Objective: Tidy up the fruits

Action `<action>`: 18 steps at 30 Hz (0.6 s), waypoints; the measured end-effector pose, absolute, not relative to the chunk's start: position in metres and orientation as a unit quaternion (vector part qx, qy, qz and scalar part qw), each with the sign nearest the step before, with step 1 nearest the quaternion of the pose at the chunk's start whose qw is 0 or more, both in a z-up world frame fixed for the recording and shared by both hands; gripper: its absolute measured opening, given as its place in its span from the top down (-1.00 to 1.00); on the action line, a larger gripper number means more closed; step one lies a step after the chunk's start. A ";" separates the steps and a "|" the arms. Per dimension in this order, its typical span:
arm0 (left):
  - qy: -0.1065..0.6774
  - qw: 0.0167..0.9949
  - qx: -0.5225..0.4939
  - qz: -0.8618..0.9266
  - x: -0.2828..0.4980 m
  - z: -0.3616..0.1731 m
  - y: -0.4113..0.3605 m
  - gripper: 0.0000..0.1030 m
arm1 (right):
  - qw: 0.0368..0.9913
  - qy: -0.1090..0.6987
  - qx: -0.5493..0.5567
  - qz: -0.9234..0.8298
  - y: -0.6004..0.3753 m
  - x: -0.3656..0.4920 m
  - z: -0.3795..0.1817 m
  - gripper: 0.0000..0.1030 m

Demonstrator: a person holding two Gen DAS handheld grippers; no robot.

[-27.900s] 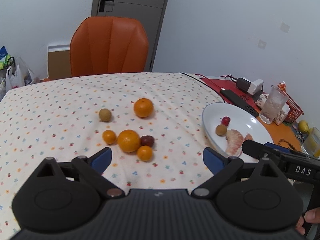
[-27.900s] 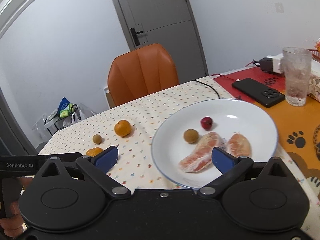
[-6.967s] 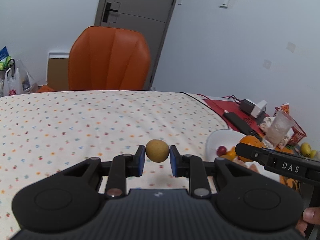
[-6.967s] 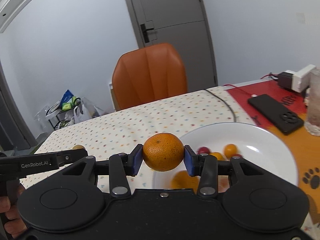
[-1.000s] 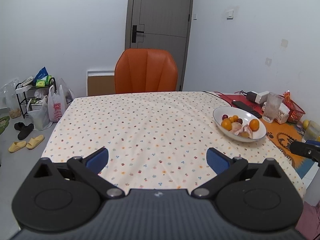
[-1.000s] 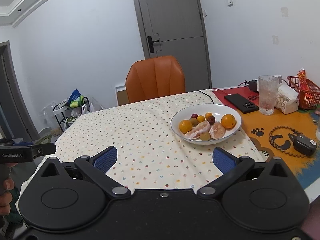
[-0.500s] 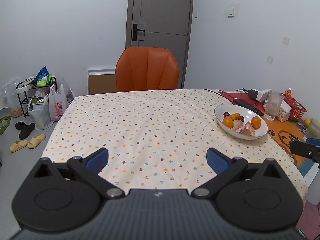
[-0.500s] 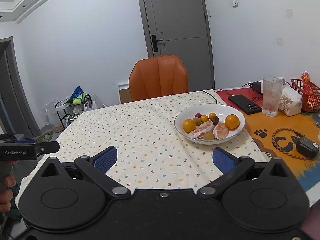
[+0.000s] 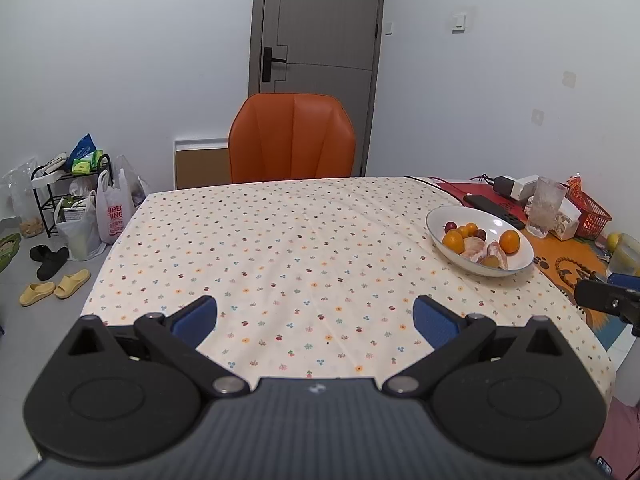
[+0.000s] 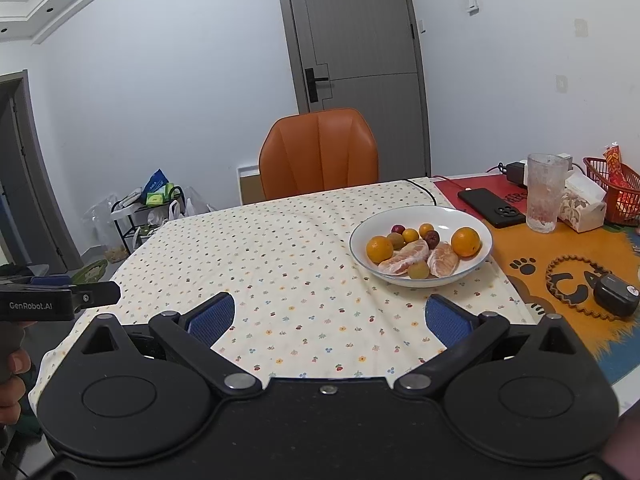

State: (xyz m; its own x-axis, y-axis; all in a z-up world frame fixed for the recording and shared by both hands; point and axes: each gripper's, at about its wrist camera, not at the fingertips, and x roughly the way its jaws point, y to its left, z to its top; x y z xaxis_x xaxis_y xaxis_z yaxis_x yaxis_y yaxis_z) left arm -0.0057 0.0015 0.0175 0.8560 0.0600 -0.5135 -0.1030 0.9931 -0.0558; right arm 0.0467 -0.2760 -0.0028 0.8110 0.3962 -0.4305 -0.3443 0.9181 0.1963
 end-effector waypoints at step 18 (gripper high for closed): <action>0.259 0.964 -0.038 0.040 -0.009 0.020 -0.002 -1.00 | 0.954 0.229 0.055 0.183 -0.274 0.044 -0.003 -1.00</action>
